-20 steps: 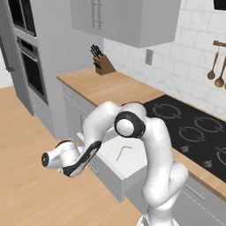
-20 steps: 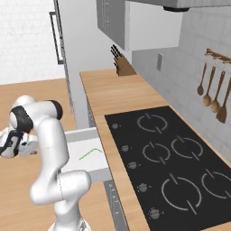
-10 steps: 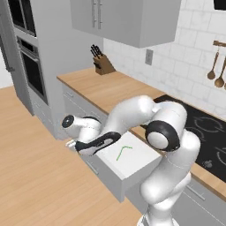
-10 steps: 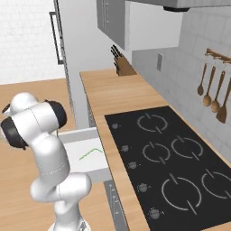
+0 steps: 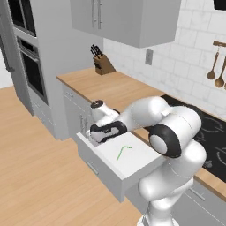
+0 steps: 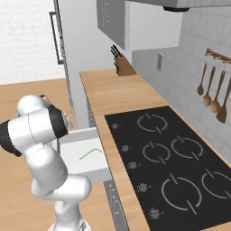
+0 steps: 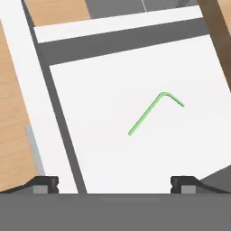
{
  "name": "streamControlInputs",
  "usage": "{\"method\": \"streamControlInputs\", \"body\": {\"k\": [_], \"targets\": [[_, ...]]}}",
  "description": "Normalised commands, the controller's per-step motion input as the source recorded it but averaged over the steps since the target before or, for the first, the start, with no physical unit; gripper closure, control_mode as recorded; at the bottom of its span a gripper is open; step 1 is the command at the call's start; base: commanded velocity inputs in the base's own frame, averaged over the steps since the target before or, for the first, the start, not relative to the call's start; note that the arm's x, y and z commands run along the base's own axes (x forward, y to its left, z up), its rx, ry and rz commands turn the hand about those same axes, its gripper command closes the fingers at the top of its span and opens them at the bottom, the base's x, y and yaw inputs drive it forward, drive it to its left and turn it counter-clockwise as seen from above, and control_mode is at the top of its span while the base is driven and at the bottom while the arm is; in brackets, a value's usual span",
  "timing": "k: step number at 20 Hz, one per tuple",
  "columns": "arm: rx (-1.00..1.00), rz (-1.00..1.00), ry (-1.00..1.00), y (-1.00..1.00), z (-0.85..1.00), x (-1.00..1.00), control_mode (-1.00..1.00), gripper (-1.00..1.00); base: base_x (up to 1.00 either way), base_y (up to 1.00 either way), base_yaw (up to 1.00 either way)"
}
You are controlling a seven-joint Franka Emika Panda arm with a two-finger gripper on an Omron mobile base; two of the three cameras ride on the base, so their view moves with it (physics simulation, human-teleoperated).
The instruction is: Take a straw from the drawer in front and place it inside the glass cup on the dining counter.
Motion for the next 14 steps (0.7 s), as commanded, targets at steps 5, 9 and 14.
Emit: {"method": "streamControlInputs", "body": {"k": [5, 9, 14], "targets": [[0.0, 0.01, 0.04, -0.37, -0.56, 0.14, -1.0, -1.0, 0.0, 0.0, 0.0], [0.0, 0.02, 0.0, -0.18, -0.59, 0.01, -1.0, -1.0, 0.0, 0.0, 0.0], [0.03, 0.05, 0.0, -0.05, -0.62, 0.0, -1.0, -1.0, 0.0, 0.0, 0.0]]}}
